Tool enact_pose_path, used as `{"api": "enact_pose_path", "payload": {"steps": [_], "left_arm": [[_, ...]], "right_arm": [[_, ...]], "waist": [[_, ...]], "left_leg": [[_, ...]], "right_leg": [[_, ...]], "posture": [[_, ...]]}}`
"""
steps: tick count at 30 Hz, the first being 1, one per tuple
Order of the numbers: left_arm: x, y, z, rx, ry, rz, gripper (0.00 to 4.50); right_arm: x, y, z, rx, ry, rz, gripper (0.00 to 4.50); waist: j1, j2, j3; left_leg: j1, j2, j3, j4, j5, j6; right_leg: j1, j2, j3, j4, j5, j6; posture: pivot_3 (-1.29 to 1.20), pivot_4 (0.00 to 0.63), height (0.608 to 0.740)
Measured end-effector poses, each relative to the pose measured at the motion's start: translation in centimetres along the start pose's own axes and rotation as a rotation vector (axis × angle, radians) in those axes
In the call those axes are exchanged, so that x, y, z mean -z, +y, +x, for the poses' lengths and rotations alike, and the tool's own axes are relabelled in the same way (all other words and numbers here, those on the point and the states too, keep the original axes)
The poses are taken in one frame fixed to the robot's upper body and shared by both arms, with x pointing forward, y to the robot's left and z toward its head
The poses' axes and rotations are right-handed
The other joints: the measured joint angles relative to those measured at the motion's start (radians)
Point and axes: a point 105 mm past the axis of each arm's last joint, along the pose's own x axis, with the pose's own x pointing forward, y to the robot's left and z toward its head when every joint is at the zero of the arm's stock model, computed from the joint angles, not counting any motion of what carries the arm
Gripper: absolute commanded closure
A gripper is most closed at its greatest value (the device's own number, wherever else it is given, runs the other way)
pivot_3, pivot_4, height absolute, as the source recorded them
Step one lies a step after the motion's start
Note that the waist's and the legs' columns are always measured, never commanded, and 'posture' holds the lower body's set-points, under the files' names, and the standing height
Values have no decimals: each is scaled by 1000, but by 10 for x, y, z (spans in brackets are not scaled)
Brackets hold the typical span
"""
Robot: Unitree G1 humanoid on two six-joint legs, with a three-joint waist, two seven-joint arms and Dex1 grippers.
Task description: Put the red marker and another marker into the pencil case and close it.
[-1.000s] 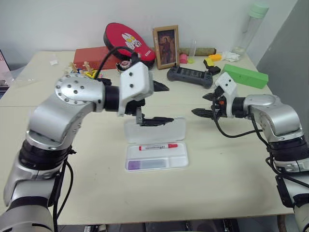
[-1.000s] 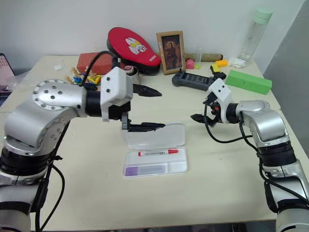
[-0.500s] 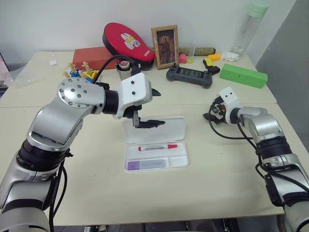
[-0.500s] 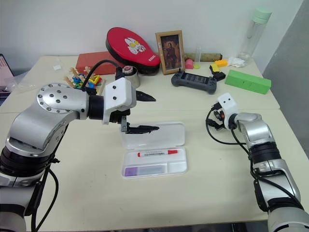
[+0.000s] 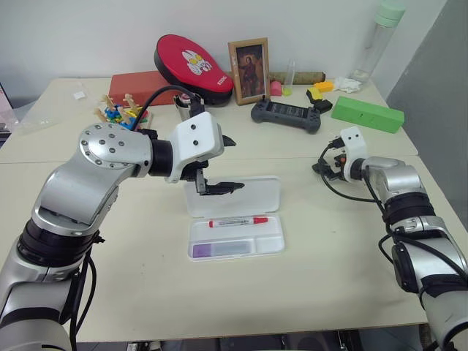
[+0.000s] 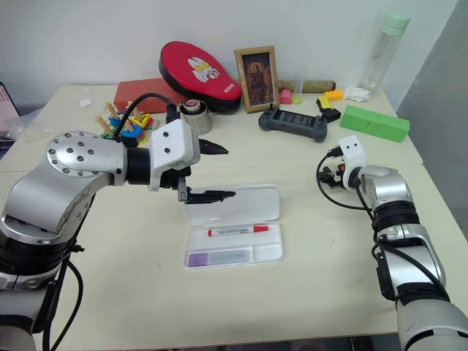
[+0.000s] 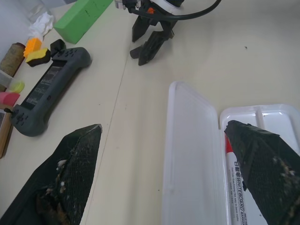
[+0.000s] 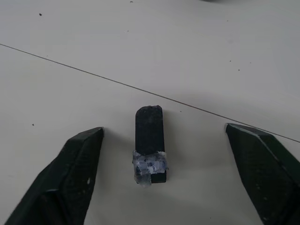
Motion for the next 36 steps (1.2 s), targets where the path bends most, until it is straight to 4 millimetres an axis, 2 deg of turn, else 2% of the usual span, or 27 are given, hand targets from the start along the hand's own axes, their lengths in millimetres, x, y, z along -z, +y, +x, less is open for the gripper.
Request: {"api": "enact_pose_path", "payload": {"steps": [4, 13, 21, 25, 30, 31, 34, 36], "left_arm": [[-1, 2, -2, -10, -4, 1, 0], [-1, 3, -3, -16, -3, 3, 0], [-1, 3, -3, -20, -6, 1, 0], [1, 3, -5, -28, -10, -10, 0], [5, 5, -9, -45, 3, -19, 0], [5, 5, -10, -46, 3, -19, 0], [8, 4, -12, -56, 10, -26, 0], [11, 4, -12, -58, 16, -32, 0]], "right_arm": [[0, 2, -1, -11, 2, -20, 2186], [2, 5, -3, -26, 1, -72, 4190], [4, 3, -9, -22, 13, -141, 4195], [6, 10, -16, -79, 1, -207, 4195], [7, 28, -51, -255, -17, -329, 4195], [7, 30, -53, -264, -18, -336, 4195], [9, 54, -79, -410, -45, -416, 4195], [11, 81, -99, -560, -69, -455, 4195]], "waist": [[0, 0, 0], [2, 0, 0], [3, 0, 0], [3, 0, 0], [10, 1, 0], [9, 1, 0], [11, 1, 1], [12, 2, 1]], "left_leg": [[0, 0, 0, 0, 0, 0], [0, 0, 0, 0, 0, 0], [0, 0, 0, 0, 0, 0], [0, 0, 0, 0, 0, 0], [0, 0, 0, 1, 0, 0], [0, 0, 0, 1, 0, 0], [1, 0, 0, 1, 0, 0], [1, 0, 0, 1, 0, 0]], "right_leg": [[0, 0, 0, 0, 0, 0], [1, 0, 0, 0, 0, 0], [1, 0, 0, 0, 0, 0], [0, 0, 0, 0, 0, 0], [1, 0, 0, 0, 0, 0], [1, 0, 0, 0, 0, 0], [2, 0, 0, 0, 0, 0], [2, 0, 0, 0, 0, 0]], "posture": [[0, 150, 740], [0, 150, 740], [0, 150, 740], [0, 150, 740], [0, 150, 740], [0, 150, 740], [0, 150, 740], [0, 150, 740]]}}
